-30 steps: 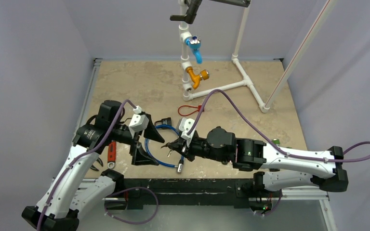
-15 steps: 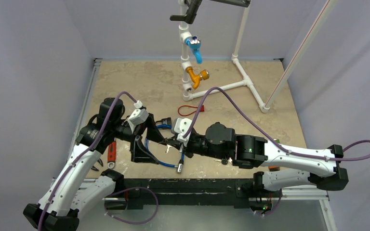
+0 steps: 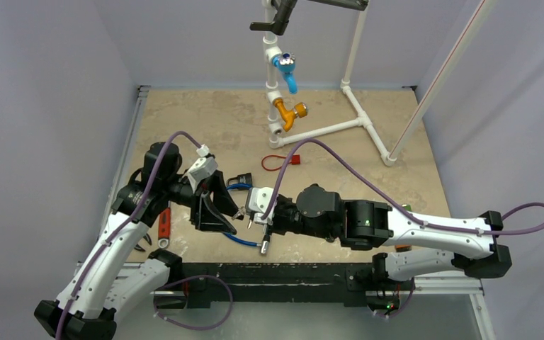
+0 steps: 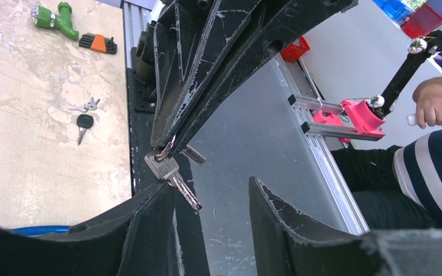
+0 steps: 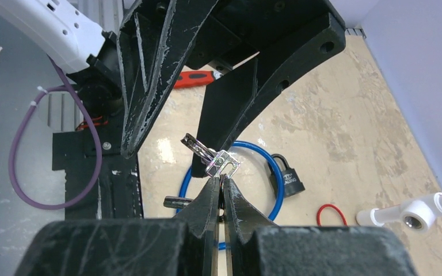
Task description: Unlock with the key
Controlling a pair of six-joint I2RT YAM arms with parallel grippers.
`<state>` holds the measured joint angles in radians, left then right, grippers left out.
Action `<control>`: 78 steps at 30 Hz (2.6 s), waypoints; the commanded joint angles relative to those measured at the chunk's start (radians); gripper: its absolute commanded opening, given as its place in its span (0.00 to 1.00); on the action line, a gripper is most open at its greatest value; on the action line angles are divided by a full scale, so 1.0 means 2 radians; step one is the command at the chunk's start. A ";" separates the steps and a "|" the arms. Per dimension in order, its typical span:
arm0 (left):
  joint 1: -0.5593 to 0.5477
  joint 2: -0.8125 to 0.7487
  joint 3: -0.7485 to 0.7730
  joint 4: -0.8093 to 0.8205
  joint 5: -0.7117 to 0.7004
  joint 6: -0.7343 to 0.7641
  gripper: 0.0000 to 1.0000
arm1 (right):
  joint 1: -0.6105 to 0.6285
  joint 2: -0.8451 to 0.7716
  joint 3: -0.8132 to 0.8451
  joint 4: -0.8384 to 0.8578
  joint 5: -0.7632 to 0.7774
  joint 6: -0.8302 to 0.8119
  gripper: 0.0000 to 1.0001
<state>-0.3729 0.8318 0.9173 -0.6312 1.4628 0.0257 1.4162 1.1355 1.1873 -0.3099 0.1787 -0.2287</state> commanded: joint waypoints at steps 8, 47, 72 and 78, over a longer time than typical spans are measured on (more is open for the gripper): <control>0.003 -0.010 -0.004 0.021 -0.032 -0.020 0.03 | 0.018 0.003 0.027 0.005 0.037 -0.021 0.00; 0.001 -0.025 0.001 -0.017 -0.040 0.020 0.43 | 0.064 0.026 0.058 -0.018 0.087 -0.018 0.00; -0.015 -0.033 -0.004 0.032 -0.107 -0.051 0.19 | 0.063 0.037 0.073 -0.017 0.114 -0.021 0.00; -0.015 -0.032 0.000 0.012 -0.131 -0.020 0.00 | 0.064 0.032 0.070 -0.021 0.115 -0.015 0.00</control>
<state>-0.4007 0.7719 0.9012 -0.6098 1.2427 -0.0479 1.5383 1.2182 1.2812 -0.3733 0.3904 -0.2771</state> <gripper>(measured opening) 0.021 0.007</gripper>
